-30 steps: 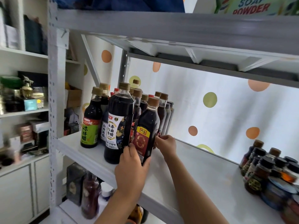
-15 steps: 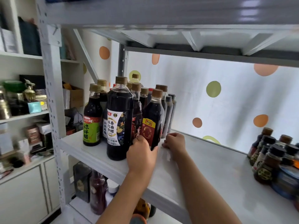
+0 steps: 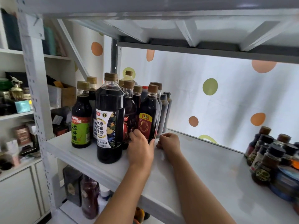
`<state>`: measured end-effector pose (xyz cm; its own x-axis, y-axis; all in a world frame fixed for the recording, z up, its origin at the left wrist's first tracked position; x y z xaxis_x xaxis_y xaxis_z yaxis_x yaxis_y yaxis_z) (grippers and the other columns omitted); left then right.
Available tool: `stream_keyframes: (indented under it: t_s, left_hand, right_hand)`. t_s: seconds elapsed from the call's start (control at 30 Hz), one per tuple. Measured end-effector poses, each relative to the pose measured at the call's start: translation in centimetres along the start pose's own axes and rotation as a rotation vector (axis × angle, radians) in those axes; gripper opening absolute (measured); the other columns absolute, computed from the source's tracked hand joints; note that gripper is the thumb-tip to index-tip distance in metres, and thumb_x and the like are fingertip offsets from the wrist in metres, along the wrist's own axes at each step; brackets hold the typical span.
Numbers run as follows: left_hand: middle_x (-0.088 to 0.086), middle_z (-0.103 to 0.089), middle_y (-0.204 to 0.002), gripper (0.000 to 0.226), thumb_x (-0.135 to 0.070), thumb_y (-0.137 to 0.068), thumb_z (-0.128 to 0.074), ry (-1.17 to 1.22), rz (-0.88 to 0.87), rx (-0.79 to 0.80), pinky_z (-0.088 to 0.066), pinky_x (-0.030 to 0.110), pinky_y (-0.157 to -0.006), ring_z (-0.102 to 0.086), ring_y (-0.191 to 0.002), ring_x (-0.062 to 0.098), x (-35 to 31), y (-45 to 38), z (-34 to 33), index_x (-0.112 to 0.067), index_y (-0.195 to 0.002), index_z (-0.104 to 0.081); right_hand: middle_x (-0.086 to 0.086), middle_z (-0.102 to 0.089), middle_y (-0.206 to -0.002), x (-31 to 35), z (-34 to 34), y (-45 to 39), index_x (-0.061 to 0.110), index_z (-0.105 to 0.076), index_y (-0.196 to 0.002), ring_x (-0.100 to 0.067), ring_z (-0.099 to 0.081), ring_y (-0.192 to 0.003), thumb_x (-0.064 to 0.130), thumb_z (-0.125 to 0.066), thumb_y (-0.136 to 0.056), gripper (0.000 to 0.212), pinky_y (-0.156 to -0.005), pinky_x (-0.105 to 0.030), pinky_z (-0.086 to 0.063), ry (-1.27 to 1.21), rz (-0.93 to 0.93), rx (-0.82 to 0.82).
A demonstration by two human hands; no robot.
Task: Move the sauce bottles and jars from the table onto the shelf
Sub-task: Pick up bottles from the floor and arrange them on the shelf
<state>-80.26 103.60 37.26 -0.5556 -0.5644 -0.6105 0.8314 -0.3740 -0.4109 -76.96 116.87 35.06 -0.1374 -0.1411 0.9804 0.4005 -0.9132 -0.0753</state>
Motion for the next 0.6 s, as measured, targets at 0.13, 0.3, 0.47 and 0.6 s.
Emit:
stream_keyframes:
  t_s: [0.13, 0.3, 0.47, 0.6]
  left_hand:
    - [0.016, -0.053, -0.118, 0.067, -0.053, -0.083, -0.066, -0.029, -0.012, 0.001, -0.052, 0.037, -0.067, -0.065, -0.095, 0.033, 0.20, -0.02, 0.04, -0.001, -0.119, -0.041]
    - [0.011, -0.065, -0.107, 0.050, -0.054, -0.091, -0.055, -0.081, 0.014, 0.036, -0.051, 0.034, -0.068, -0.066, -0.094, 0.030, 0.40, 0.04, 0.08, -0.007, -0.110, -0.055]
    - [0.009, -0.070, -0.095, 0.046, -0.051, -0.098, -0.042, -0.162, -0.057, 0.052, -0.039, 0.030, -0.061, -0.065, -0.089, 0.028, 0.95, -0.02, -0.12, -0.011, -0.095, -0.066]
    - [0.007, -0.071, -0.096, 0.045, -0.048, -0.100, -0.038, -0.220, -0.152, 0.058, -0.038, 0.030, -0.062, -0.066, -0.091, 0.027, 0.85, -0.22, -0.31, -0.013, -0.097, -0.067]
  right_hand:
    - [-0.008, -0.063, -0.057, -0.09, -0.21, -0.06, 0.008, -0.066, -0.071, -0.022, -0.064, -0.049, 0.001, -0.050, -0.076, 0.018, -0.069, -0.041, -0.059, 0.029, 0.015, 0.002]
    - [-0.008, -0.064, -0.057, 0.23, -0.05, 0.22, 0.005, -0.068, -0.075, -0.020, -0.063, -0.048, 0.001, -0.050, -0.078, 0.018, -0.065, -0.037, -0.057, 0.048, 0.014, -0.010]
    - [-0.003, -0.062, -0.050, 0.26, -0.12, 0.40, 0.010, -0.067, -0.069, -0.021, -0.061, -0.051, 0.002, -0.052, -0.078, 0.020, -0.065, -0.034, -0.054, 0.071, 0.027, 0.000]
    - [-0.003, -0.064, -0.050, 0.17, -0.08, 0.77, 0.014, -0.068, -0.067, -0.020, -0.062, -0.052, 0.001, -0.053, -0.078, 0.023, -0.065, -0.036, -0.056, 0.121, 0.068, -0.010]
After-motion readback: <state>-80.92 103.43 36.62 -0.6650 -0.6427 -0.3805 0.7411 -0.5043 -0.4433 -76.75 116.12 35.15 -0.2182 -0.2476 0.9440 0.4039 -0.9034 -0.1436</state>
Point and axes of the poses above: each hand's wrist, its own y-axis away from the middle knuckle, its own z-axis out of the back of the hand, x = y × z, the point moved 1 cm from there along -y, towards the middle knuckle
